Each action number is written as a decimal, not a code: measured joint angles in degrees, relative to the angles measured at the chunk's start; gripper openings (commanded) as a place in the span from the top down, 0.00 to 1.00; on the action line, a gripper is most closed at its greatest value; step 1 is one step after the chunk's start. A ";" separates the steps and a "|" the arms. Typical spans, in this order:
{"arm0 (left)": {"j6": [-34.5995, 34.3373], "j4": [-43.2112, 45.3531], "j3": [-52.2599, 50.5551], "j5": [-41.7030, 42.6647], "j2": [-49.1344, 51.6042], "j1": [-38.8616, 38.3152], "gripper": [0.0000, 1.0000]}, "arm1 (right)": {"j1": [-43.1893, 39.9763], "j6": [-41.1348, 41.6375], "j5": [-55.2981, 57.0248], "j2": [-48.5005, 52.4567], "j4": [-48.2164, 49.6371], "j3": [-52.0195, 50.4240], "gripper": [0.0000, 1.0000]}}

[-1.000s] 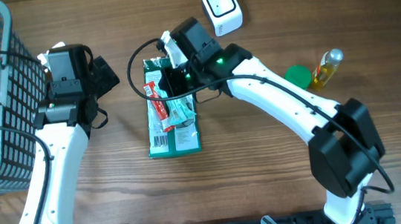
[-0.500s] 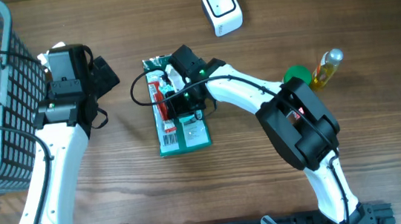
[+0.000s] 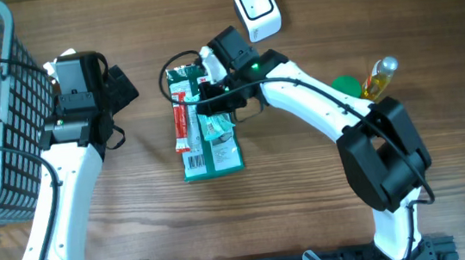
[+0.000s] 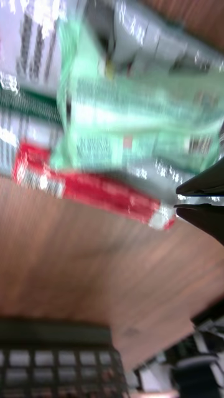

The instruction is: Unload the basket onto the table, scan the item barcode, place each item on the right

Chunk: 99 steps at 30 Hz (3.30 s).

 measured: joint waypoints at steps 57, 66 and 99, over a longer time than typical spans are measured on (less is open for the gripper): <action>0.00 0.00 0.00 0.00 0.00 0.00 0.00 | 1.73 7.91 5.38 -3.50 21.22 -24.83 0.94; 0.00 0.00 0.00 0.00 0.00 0.00 0.00 | 1.75 8.79 2.34 -10.43 24.13 -23.06 0.96; -0.02 0.00 0.00 0.00 0.00 0.00 0.00 | 0.04 -6.40 22.73 -9.55 3.65 1.53 0.31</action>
